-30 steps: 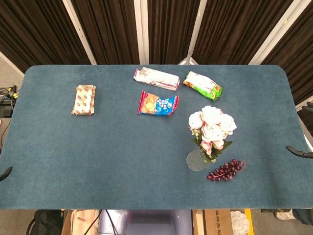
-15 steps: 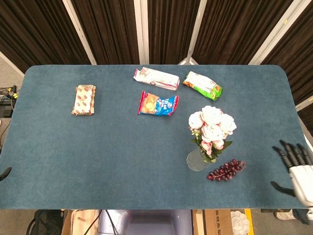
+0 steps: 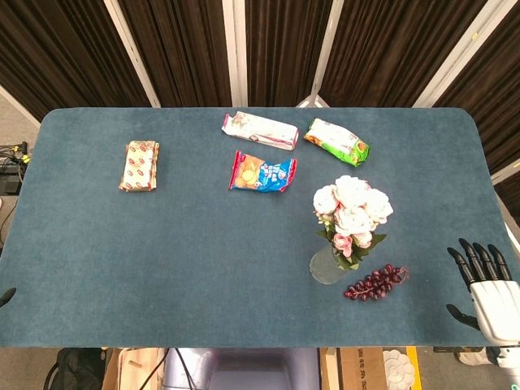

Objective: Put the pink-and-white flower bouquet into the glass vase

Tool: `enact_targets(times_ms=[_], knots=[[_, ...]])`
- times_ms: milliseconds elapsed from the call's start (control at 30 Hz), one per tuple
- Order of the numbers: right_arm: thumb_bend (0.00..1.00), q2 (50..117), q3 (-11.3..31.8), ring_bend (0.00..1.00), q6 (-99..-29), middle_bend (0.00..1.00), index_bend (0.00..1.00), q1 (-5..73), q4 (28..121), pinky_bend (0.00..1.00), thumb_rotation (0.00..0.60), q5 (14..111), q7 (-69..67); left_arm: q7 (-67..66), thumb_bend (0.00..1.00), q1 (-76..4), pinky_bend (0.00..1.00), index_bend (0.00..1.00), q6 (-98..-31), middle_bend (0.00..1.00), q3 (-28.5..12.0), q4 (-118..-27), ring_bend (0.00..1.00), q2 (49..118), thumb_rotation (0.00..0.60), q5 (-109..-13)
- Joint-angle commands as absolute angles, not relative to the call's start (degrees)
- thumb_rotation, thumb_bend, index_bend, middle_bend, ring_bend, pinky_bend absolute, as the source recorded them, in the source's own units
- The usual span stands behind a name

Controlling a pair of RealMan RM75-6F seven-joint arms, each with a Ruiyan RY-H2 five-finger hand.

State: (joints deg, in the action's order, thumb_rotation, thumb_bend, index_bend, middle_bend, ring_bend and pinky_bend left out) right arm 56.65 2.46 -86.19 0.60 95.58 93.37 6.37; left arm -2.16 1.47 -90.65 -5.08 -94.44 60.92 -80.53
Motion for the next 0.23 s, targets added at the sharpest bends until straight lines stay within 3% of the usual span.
enact_targets(times_ms=[33, 233], knots=[[0.12, 56.0, 2.6, 0.01, -87.1, 0.05, 0.12, 0.3, 95.7, 0.00, 0.600, 93.0, 5.2, -1.8, 0.15, 1.3, 0.02, 0.09, -90.7, 0.03, -5.1, -94.1, 0.00, 61.1, 0.600, -80.9], [0.12, 55.5, 2.5, 0.01, -87.6, 0.05, 0.12, 0.2, 95.7, 0.00, 0.600, 92.6, 4.5, -1.1, 0.15, 1.1, 0.02, 0.09, -90.3, 0.03, -5.1, -93.8, 0.00, 61.0, 0.600, -80.9]])
